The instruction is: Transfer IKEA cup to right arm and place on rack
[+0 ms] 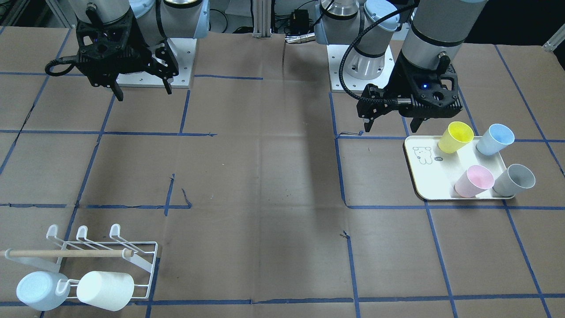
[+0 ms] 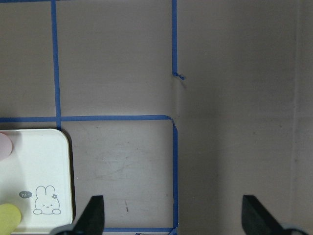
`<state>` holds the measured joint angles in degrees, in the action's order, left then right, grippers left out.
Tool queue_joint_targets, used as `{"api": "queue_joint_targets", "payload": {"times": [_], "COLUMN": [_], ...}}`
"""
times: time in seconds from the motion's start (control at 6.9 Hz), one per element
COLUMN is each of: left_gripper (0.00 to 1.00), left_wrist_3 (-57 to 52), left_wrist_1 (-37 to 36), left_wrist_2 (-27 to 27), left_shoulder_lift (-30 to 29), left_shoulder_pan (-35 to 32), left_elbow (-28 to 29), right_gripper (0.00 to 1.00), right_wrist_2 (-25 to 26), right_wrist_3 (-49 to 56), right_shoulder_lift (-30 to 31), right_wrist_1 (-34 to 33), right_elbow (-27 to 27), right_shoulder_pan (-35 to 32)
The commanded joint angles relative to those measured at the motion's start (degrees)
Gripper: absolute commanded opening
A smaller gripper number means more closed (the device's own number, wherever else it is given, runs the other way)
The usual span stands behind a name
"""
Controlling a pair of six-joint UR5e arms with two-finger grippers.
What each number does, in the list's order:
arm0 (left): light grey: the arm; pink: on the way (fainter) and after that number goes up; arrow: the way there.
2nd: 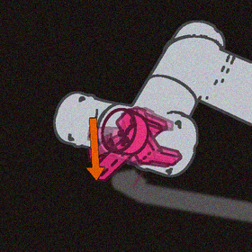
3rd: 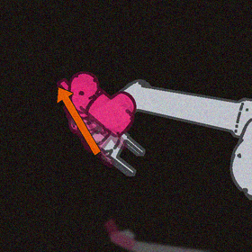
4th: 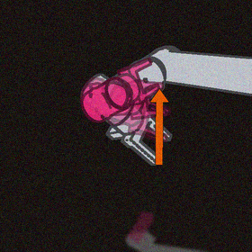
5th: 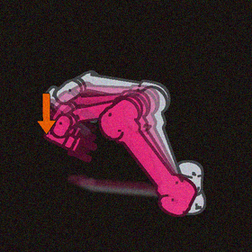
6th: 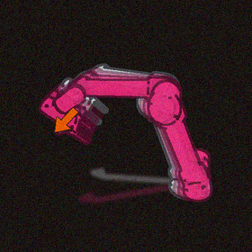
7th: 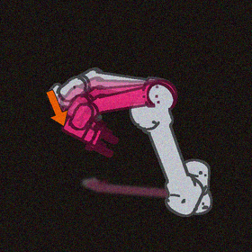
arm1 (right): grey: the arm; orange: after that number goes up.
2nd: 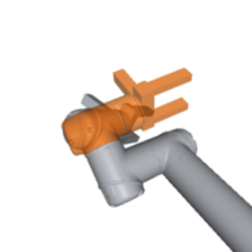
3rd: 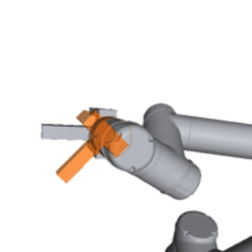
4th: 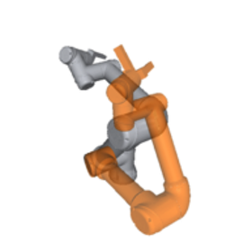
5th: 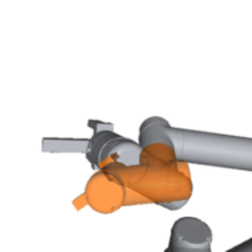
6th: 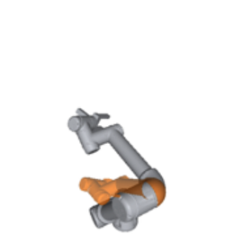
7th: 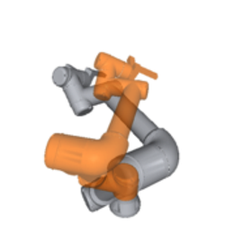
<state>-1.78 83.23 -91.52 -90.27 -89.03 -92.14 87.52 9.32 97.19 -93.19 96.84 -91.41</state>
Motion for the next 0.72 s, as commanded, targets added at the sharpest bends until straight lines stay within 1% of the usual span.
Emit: {"api": "queue_joint_targets", "payload": {"times": [0.0,0.58], "left_gripper": [1.00,1.00], "left_wrist_3": [-0.07,-0.24], "left_wrist_1": [0.00,-0.09], "left_wrist_2": [0.03,-0.06], "left_shoulder_lift": [0.00,-0.35], "left_shoulder_pan": [0.00,0.00], "left_elbow": [0.03,0.82], "right_gripper": [1.00,1.00], "right_wrist_2": [-0.07,-0.25], "right_wrist_3": [0.00,0.00], "right_shoulder_lift": [0.02,0.02], "right_wrist_1": [0.03,0.03], "right_elbow": [-0.07,0.01], "right_shoulder_pan": [0.00,0.00]}}
